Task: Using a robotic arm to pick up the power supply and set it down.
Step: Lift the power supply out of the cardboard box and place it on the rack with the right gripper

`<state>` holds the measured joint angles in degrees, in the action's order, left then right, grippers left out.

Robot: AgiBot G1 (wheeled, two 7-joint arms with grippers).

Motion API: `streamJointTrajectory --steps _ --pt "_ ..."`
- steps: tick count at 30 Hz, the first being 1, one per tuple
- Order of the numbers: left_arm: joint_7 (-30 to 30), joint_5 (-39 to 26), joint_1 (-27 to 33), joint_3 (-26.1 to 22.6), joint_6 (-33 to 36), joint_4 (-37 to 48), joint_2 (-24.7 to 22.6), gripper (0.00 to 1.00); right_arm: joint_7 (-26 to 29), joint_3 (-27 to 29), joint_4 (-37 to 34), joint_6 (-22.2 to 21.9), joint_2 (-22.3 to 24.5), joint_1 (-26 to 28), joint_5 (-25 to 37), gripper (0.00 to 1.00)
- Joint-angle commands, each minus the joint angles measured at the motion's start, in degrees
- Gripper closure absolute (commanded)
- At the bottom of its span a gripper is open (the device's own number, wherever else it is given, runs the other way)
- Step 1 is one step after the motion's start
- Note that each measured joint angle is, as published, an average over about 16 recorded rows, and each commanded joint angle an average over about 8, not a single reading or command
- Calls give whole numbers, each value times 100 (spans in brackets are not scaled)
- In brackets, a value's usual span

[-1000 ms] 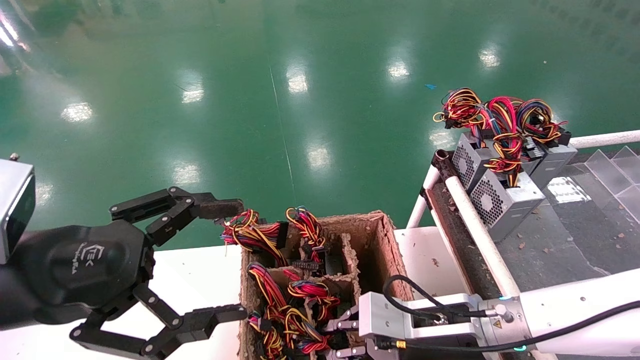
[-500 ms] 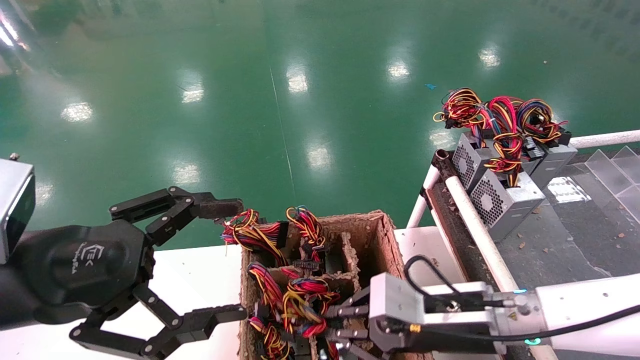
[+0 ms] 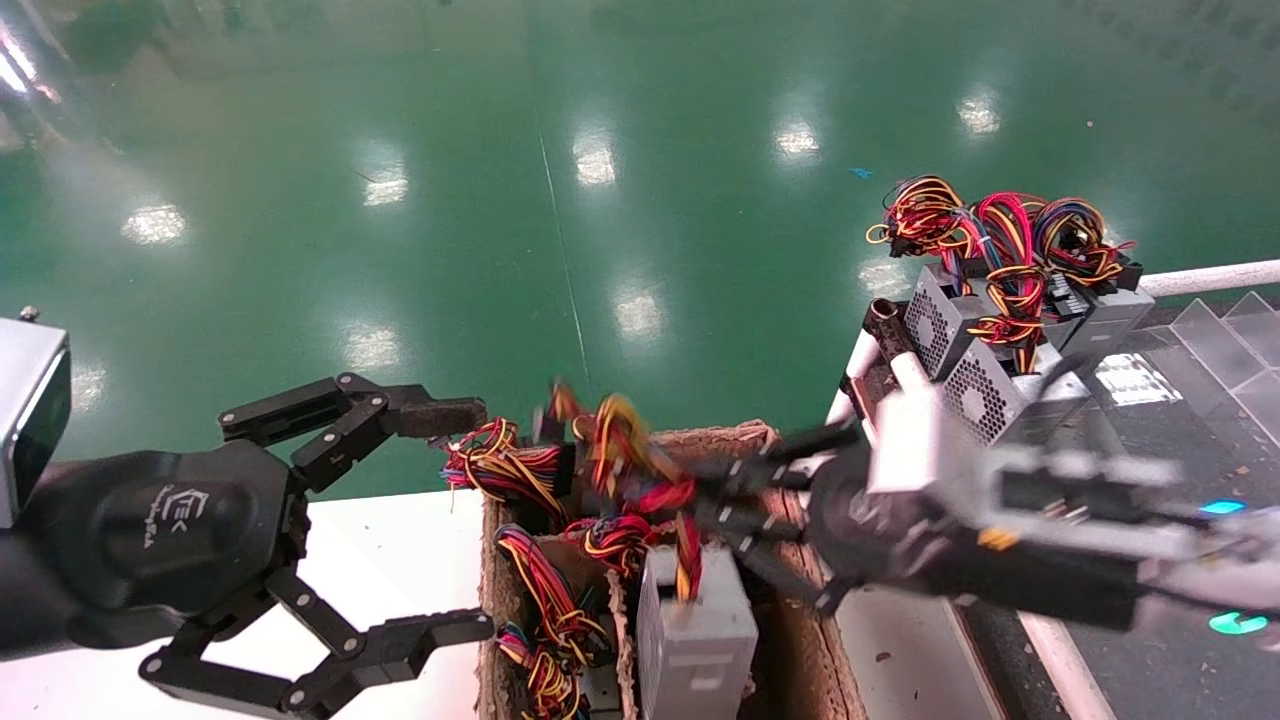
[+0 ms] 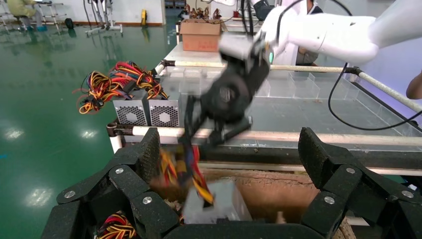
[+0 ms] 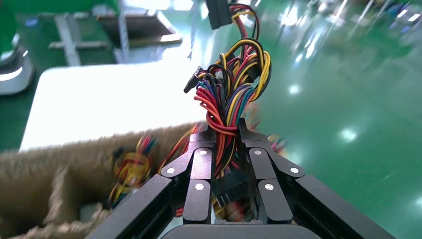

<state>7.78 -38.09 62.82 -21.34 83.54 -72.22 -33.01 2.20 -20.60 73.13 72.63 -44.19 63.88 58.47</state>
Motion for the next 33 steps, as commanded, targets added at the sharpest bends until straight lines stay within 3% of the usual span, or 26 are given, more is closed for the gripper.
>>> streamJointTrajectory --steps 1,10,22,27,33 --pt "0 0 0 0 0 0 0 0 11 161 85 -8 114 -15 -224 100" --pt "0 0 0 0 0 0 0 0 -65 961 268 -63 777 282 -955 100" --pt "0 1 0 -1 0 0 0 0 -165 1653 182 -238 1958 773 -875 100" --pt "-1 1 0 -1 0 0 0 0 -95 1911 17 -103 2569 599 -940 100" --pt "-1 1 0 -1 -1 0 1 0 -70 2254 -305 216 3243 -7 -1102 100"
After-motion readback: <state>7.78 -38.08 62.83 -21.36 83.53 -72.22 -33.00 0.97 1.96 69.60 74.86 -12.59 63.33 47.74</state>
